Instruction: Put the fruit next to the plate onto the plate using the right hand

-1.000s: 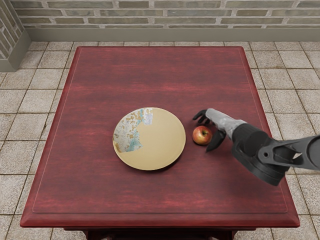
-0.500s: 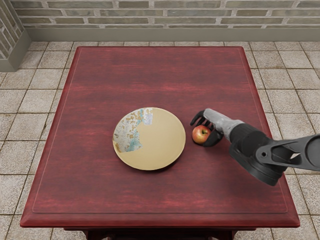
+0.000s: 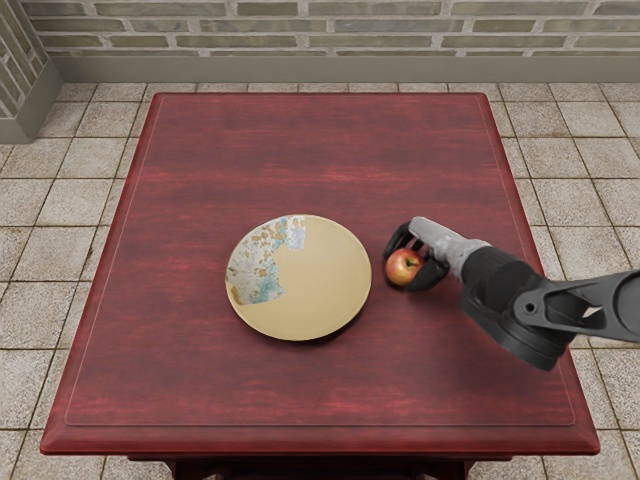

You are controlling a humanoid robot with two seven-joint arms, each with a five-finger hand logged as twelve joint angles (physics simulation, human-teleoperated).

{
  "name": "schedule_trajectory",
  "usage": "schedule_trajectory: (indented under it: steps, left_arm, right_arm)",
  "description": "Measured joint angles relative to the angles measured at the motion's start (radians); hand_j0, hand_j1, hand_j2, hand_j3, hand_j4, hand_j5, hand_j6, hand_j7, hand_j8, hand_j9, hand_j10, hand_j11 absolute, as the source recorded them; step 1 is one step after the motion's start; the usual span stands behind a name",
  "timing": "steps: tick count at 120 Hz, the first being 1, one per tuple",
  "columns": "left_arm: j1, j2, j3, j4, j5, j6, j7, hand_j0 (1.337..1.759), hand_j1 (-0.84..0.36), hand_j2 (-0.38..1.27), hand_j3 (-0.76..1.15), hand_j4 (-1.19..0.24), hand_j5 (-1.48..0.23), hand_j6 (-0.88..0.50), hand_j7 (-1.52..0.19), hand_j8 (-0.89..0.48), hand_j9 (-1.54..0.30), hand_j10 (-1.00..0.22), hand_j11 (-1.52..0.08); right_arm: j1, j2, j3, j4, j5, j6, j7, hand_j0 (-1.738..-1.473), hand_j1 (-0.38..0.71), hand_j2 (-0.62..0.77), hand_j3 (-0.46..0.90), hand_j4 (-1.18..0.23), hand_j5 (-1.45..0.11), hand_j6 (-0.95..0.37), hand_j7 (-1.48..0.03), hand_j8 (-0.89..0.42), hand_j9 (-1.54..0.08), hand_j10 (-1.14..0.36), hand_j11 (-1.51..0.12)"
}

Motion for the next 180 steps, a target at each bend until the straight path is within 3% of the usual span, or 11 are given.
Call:
schedule_trajectory:
  steps: [20, 46, 67, 90, 93, 110, 118, 135, 154, 164, 180]
  left_arm:
    - [0.000, 0.000, 0.000, 0.000, 0.000, 0.000, 0.000, 1.658, 0.06, 0.05, 0.00, -0.24, -0.32, -0.24, -0.32, -0.24, -0.32, -0.24, -0.32]
    - [0.000, 0.000, 0.000, 0.000, 0.000, 0.000, 0.000, 1.658, 0.06, 0.05, 0.00, -0.24, -0.32, -0.24, -0.32, -0.24, -0.32, -0.24, -0.32]
    - [0.000, 0.000, 0.000, 0.000, 0.000, 0.000, 0.000, 1.658, 0.06, 0.05, 0.00, -0.24, -0.32, -0.24, -0.32, -0.24, -0.32, -0.24, -0.32]
    - [0.000, 0.000, 0.000, 0.000, 0.000, 0.000, 0.000, 1.658, 0.06, 0.05, 0.00, -0.24, -0.32, -0.24, -0.32, -0.24, -0.32, -0.24, -0.32]
    - [0.000, 0.000, 0.000, 0.000, 0.000, 0.000, 0.000, 1.658, 0.06, 0.05, 0.00, -0.24, -0.32, -0.24, -0.32, -0.24, -0.32, -0.24, -0.32]
    - [0.000, 0.000, 0.000, 0.000, 0.000, 0.000, 0.000, 1.658, 0.06, 0.05, 0.00, -0.24, -0.32, -0.24, -0.32, -0.24, -0.32, -0.24, -0.32]
    - [0.000, 0.000, 0.000, 0.000, 0.000, 0.000, 0.000, 1.658, 0.06, 0.05, 0.00, -0.24, -0.32, -0.24, -0.32, -0.24, -0.32, -0.24, -0.32]
    - [0.000, 0.000, 0.000, 0.000, 0.000, 0.000, 0.000, 1.658, 0.06, 0.05, 0.00, -0.24, -0.32, -0.24, -0.32, -0.24, -0.32, -0.24, -0.32]
    - [0.000, 0.000, 0.000, 0.000, 0.000, 0.000, 0.000, 1.658, 0.06, 0.05, 0.00, -0.24, -0.32, -0.24, -0.32, -0.24, -0.32, -0.24, -0.32]
    - [0.000, 0.000, 0.000, 0.000, 0.000, 0.000, 0.000, 1.658, 0.06, 0.05, 0.00, -0.24, -0.32, -0.24, -0.32, -0.24, -0.32, -0.24, -0.32]
    - [0.000, 0.000, 0.000, 0.000, 0.000, 0.000, 0.000, 1.658, 0.06, 0.05, 0.00, -0.24, -0.32, -0.24, -0.32, -0.24, -0.32, -0.24, -0.32]
  right_arm:
    - [0.025, -0.048, 0.046, 0.001, 0.013, -0.001, -0.016, -1.653, 0.26, 0.14, 0.00, -0.60, -0.88, -0.36, -0.84, -0.37, -0.87, -0.63, -0.87]
    - [0.038, -0.101, 0.251, 0.009, 0.048, 0.008, -0.045, -1.656, 0.29, 0.23, 0.00, -0.61, -0.92, -0.35, -0.88, -0.35, -0.91, -0.66, -0.91]
    - [0.038, 0.012, 0.317, 0.014, 0.061, 0.027, -0.063, -1.657, 0.31, 0.32, 0.00, -0.64, -0.97, -0.33, -0.92, -0.35, -0.95, -0.69, -0.95]
    - [0.012, 0.163, 0.316, 0.016, 0.057, 0.010, -0.065, -1.658, 0.36, 0.52, 0.00, -0.67, -1.04, -0.36, -0.98, -0.36, -1.02, -0.73, -1.02]
    - [0.007, 0.177, 0.312, 0.016, 0.055, 0.007, -0.065, -1.657, 0.36, 0.53, 0.00, -0.67, -1.04, -0.40, -0.99, -0.37, -1.02, -0.74, -1.02]
    - [-0.016, 0.219, 0.302, 0.015, 0.041, 0.001, -0.064, -1.658, 0.38, 0.57, 0.00, -0.71, -1.07, -0.36, -1.01, -0.36, -1.04, -0.75, -1.05]
    - [-0.021, 0.226, 0.300, 0.014, 0.037, -0.001, -0.064, -1.658, 0.35, 0.44, 0.00, -0.67, -0.98, -0.41, -0.93, -0.36, -0.95, -0.70, -0.95]
    - [-0.029, 0.234, 0.305, 0.014, 0.037, -0.003, -0.066, -1.658, 0.04, 0.21, 0.00, -0.37, -0.53, -0.24, -0.51, -0.22, -0.52, -0.38, -0.52]
    - [-0.027, 0.215, 0.351, 0.010, 0.051, 0.014, -0.064, -1.658, -0.14, 0.09, 0.00, -0.19, -0.27, -0.13, -0.26, -0.12, -0.27, -0.20, -0.27]
    - [-0.042, 0.142, 0.493, -0.018, 0.162, 0.182, -0.058, -1.658, -0.20, 0.06, 0.00, -0.14, -0.20, -0.10, -0.19, -0.09, -0.20, -0.15, -0.20]
    - [-0.119, -0.038, 0.739, -0.111, 0.489, 0.601, -0.056, -1.658, -0.25, 0.03, 0.00, -0.09, -0.13, -0.07, -0.12, -0.07, -0.13, -0.09, -0.13]
